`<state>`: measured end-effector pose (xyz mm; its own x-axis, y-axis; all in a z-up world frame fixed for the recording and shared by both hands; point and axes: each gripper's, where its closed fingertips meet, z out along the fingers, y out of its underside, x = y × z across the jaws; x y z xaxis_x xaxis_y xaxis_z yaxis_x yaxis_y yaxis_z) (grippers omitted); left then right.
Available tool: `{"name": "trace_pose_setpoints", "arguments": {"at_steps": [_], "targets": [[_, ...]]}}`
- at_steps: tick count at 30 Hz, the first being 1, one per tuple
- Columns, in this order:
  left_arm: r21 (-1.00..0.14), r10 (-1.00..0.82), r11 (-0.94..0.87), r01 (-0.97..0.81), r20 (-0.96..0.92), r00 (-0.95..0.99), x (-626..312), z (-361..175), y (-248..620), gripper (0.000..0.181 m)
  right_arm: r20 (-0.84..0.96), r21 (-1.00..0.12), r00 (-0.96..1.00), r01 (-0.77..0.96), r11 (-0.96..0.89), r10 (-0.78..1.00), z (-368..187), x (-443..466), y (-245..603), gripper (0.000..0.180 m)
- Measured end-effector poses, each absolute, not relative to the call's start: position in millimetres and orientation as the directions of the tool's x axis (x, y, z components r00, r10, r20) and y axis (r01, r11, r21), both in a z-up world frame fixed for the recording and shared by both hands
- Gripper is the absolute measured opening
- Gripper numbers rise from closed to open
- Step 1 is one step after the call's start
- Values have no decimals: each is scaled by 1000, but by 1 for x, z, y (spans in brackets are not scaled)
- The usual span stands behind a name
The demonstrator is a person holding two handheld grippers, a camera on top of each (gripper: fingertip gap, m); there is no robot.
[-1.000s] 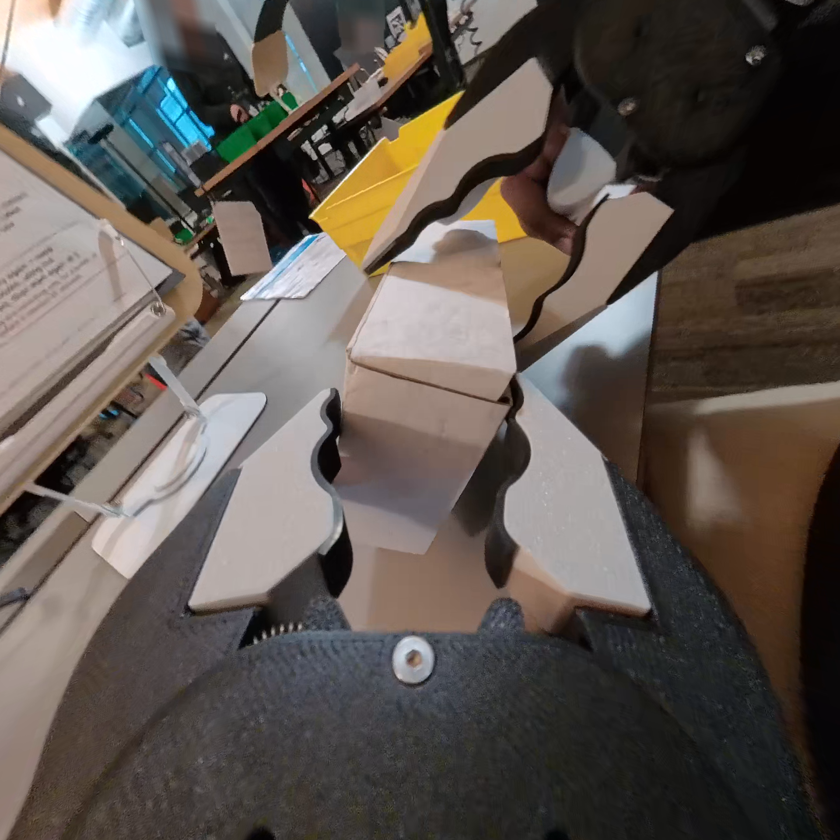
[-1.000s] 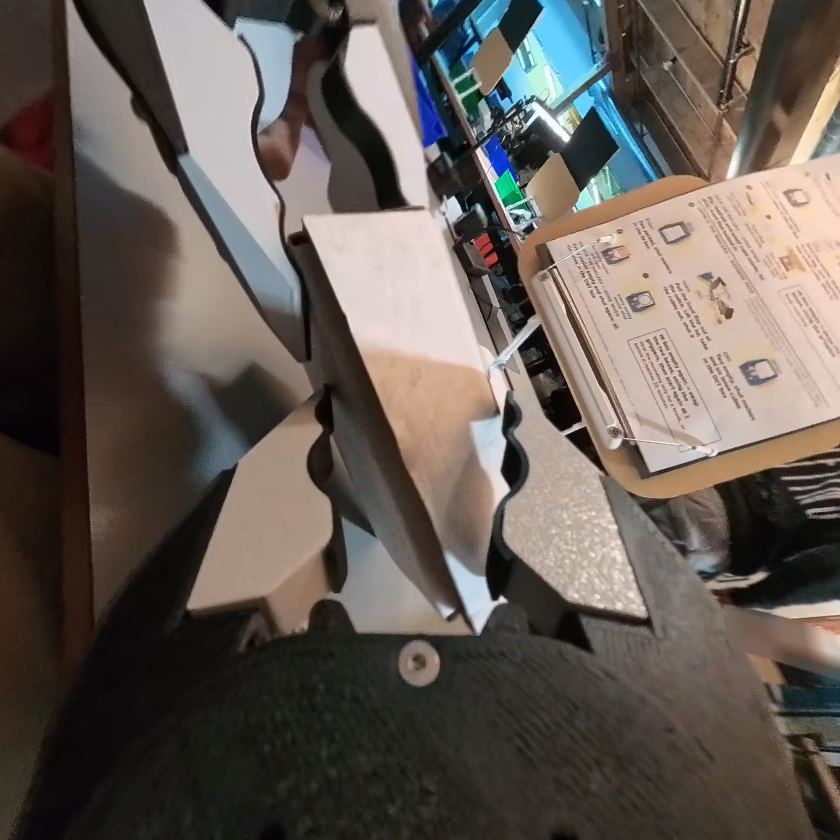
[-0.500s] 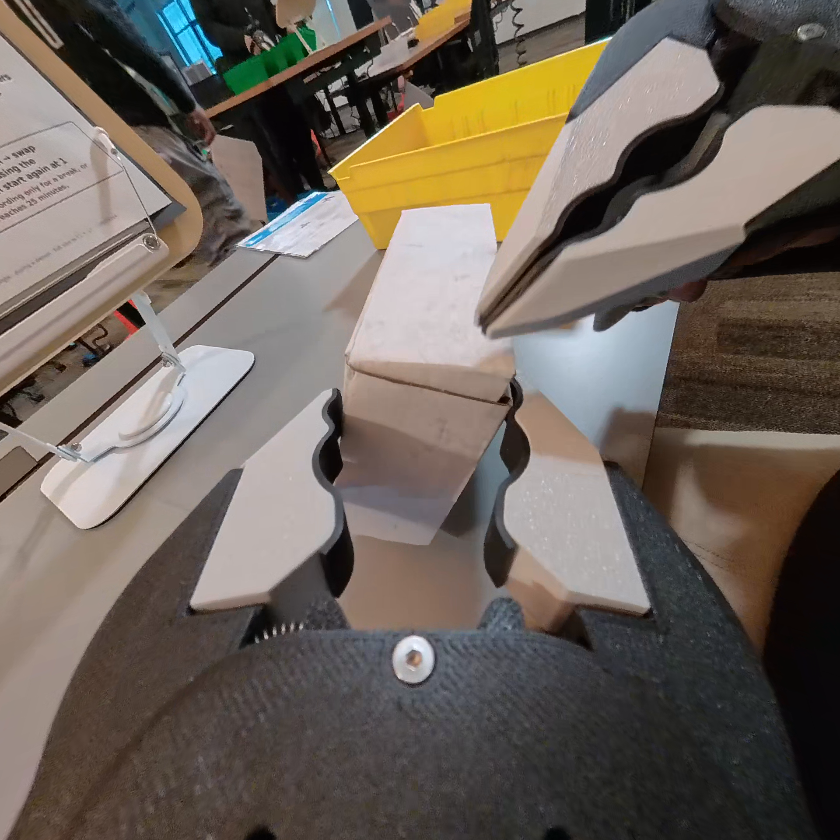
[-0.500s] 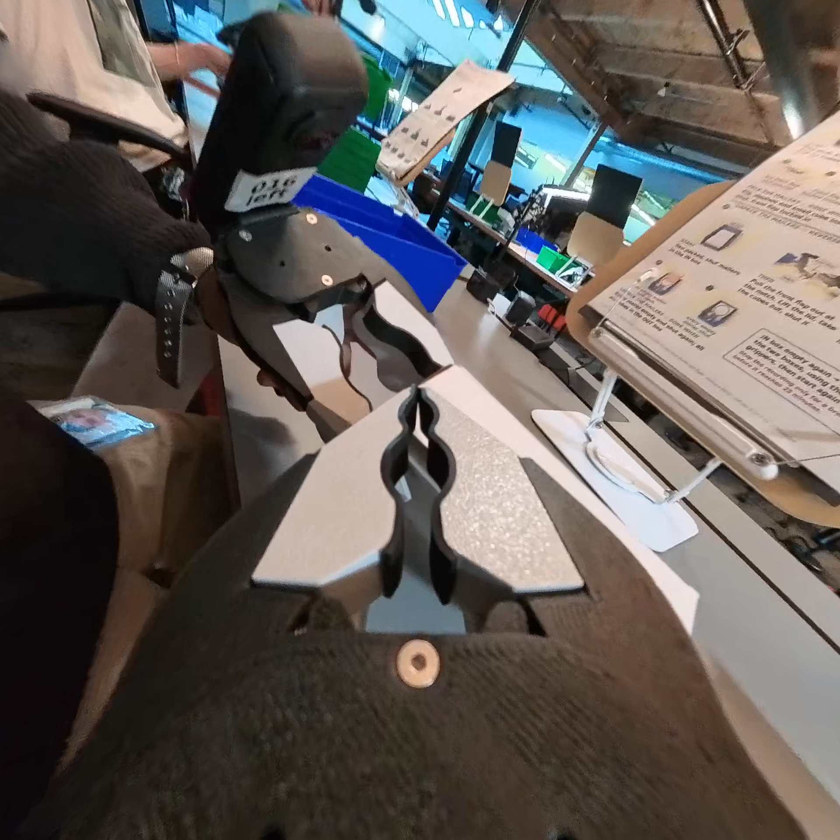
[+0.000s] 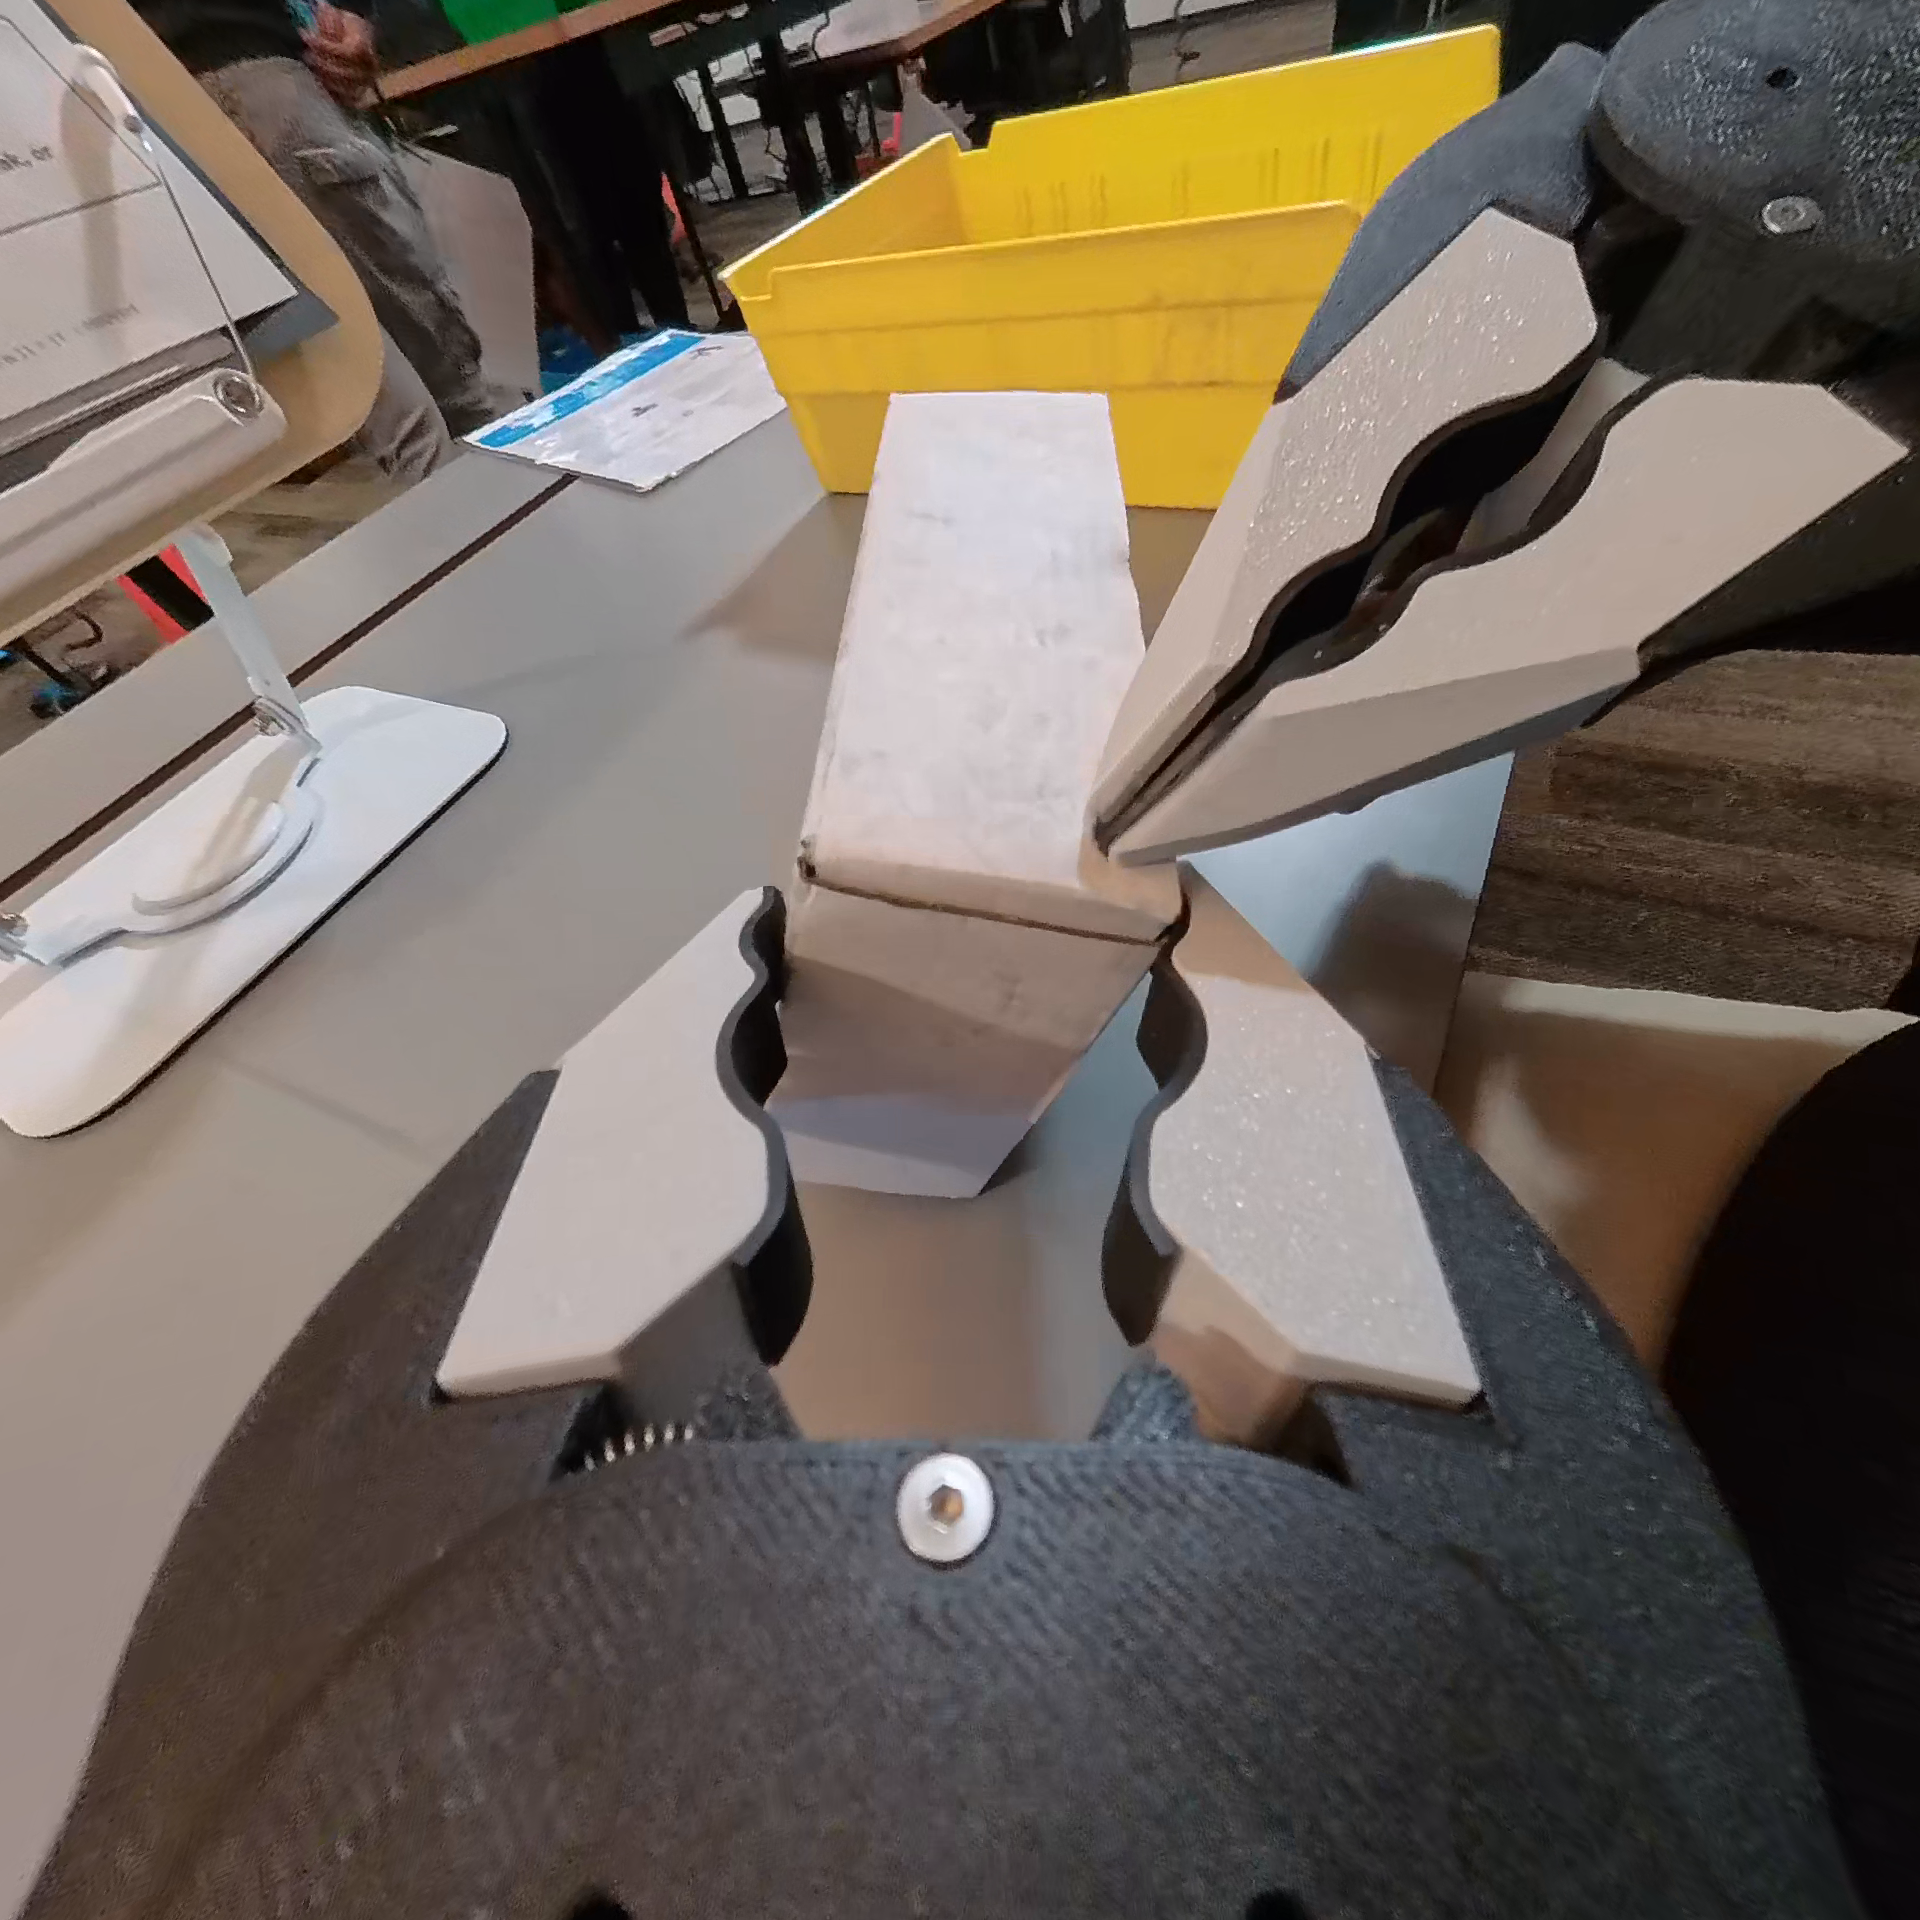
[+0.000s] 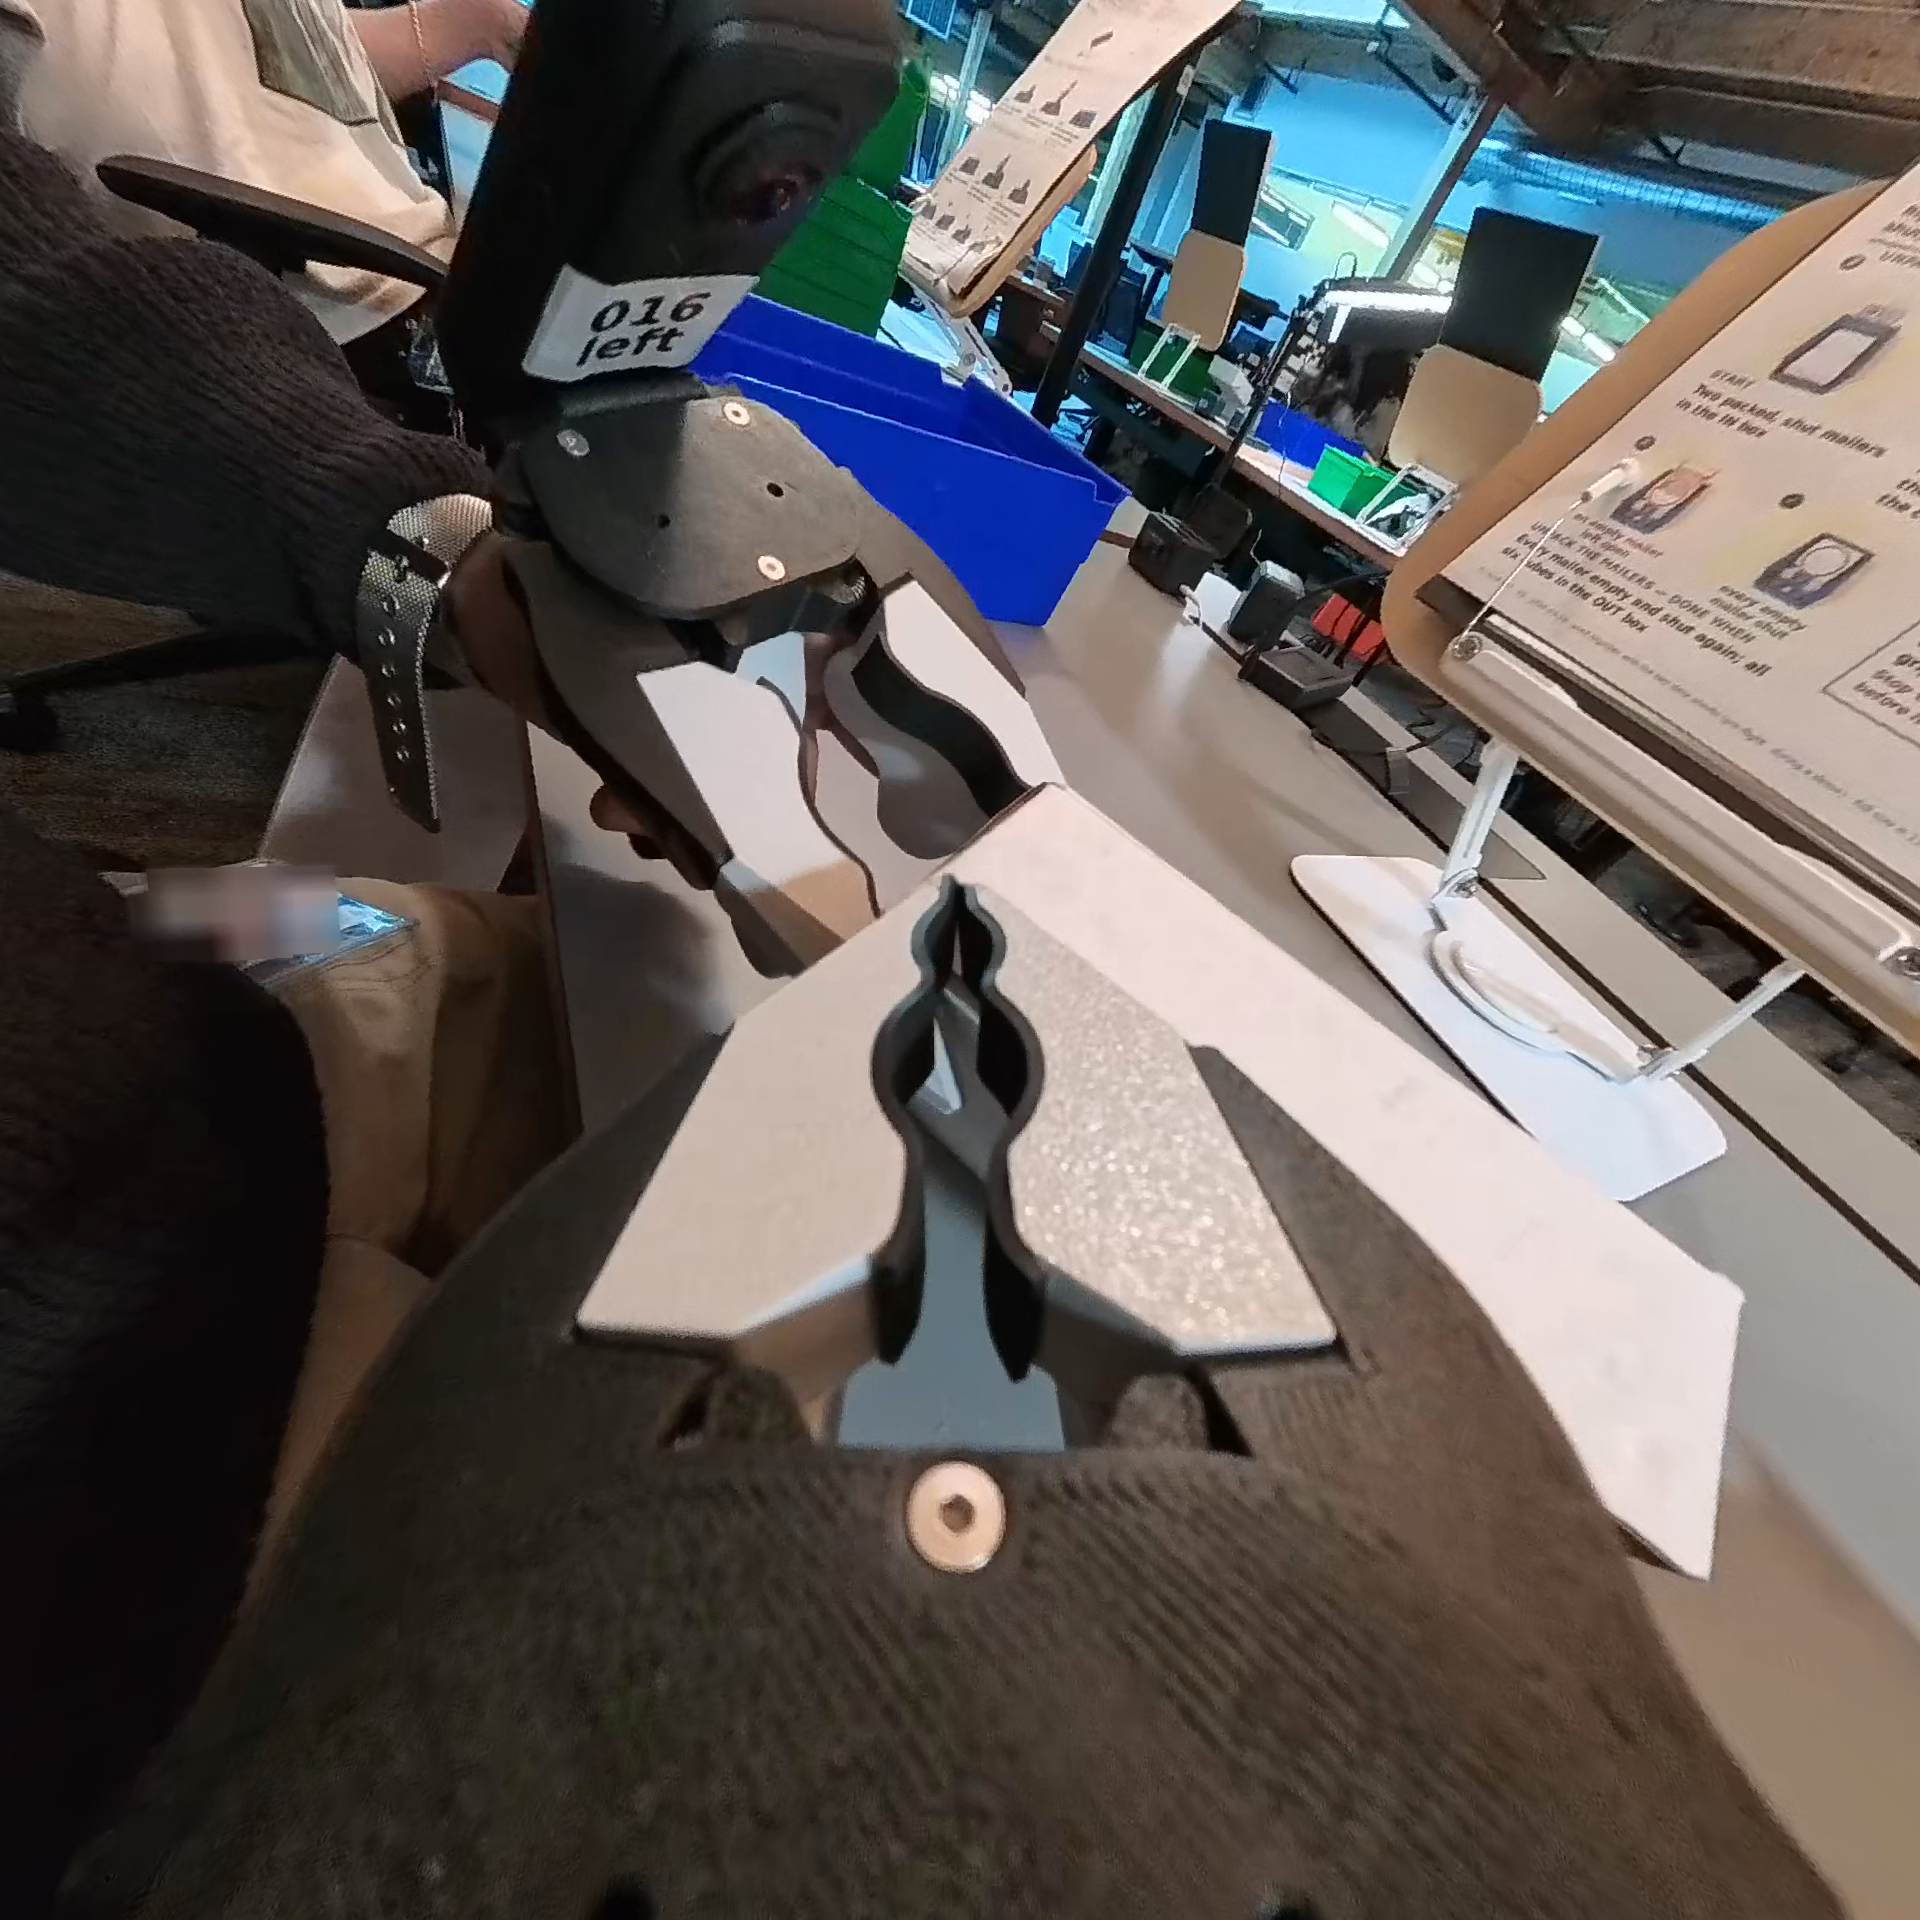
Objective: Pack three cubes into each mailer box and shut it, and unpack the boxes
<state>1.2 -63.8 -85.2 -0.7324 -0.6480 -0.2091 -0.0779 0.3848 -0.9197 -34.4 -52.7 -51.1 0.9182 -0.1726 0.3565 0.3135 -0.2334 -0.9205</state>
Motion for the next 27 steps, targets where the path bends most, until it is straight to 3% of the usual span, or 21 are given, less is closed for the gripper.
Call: {"name": "trace_pose_setpoints", "arguments": {"at_steps": [1, 10, 15, 22, 27], "targets": [[-921, -648, 380, -83, -201, -734, 1, -85, -64, 68, 350, -922, 920, 306, -237, -174, -52, -34, -52, 0], [-928, -647, 354, -118, -152, -747, 2, -86, -62, 69, 289, -938, 939, 239, -251, -187, -55, -31, -49, 0], [-920, -649, 379, -103, -184, -738, 2, -86, -63, 69, 368, -915, 908, 316, -250, -200, -51, -28, -55, 0], [-935, -664, 329, -134, -128, -736, 5, -85, -58, 68, 294, -955, 782, 223, -193, -550, -17, 46, -126, 0], [-939, -670, 307, -153, -99, -736, 7, -85, -56, 68, 281, -952, 741, 137, -273, -610, -34, 75, -150, 0]]}}
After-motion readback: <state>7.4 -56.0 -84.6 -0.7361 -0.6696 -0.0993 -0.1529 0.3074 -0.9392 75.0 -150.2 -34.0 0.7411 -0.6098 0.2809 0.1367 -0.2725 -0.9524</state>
